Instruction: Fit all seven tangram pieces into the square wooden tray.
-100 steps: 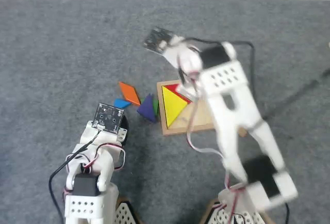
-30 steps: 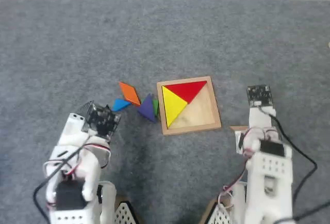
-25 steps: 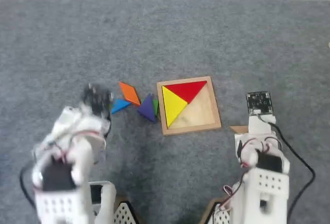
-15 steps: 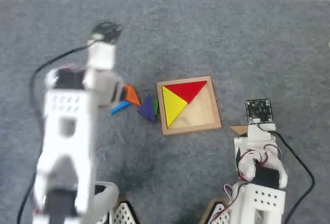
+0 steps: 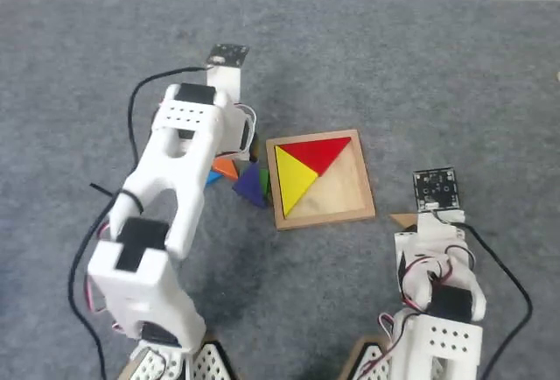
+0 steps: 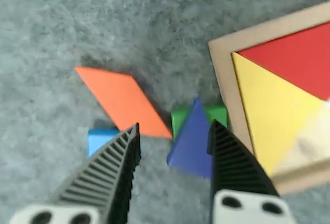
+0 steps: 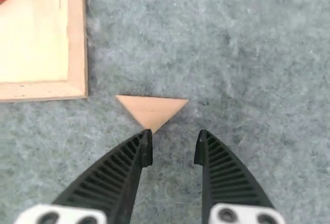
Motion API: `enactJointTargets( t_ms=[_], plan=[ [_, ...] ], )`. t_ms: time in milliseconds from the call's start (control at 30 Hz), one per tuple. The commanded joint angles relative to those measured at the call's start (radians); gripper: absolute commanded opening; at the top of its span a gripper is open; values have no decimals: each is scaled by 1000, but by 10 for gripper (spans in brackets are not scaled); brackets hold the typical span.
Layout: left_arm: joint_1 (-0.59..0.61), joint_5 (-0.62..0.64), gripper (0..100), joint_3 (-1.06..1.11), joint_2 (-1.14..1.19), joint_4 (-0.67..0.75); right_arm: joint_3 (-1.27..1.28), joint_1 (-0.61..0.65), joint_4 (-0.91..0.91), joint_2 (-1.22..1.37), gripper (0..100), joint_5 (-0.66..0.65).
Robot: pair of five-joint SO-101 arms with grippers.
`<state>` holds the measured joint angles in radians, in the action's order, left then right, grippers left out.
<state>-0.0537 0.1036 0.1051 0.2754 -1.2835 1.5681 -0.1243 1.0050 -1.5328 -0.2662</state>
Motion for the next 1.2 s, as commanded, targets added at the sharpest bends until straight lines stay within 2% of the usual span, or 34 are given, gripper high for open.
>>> enactJointTargets(
  t_ms=[0, 233, 500, 833, 967, 1167],
  plan=[
    [58, 11, 209, -41, 54, 66, -2, 10, 7, -15, 143, -5],
    [167, -44, 209, -42, 166, 72, -2, 10, 5, -15, 143, -5],
    [278, -129, 209, -59, 167, 68, 0, 10, 2, -15, 143, -5],
    [173, -192, 209, -162, 41, -54, 0, 10, -1, -15, 143, -5],
    [141, -199, 209, -145, 26, -34, 0, 10, -1, -15, 143, -5],
    [170, -221, 209, -150, 195, 52, 0, 10, 1, -15, 143, -5]
  ],
)
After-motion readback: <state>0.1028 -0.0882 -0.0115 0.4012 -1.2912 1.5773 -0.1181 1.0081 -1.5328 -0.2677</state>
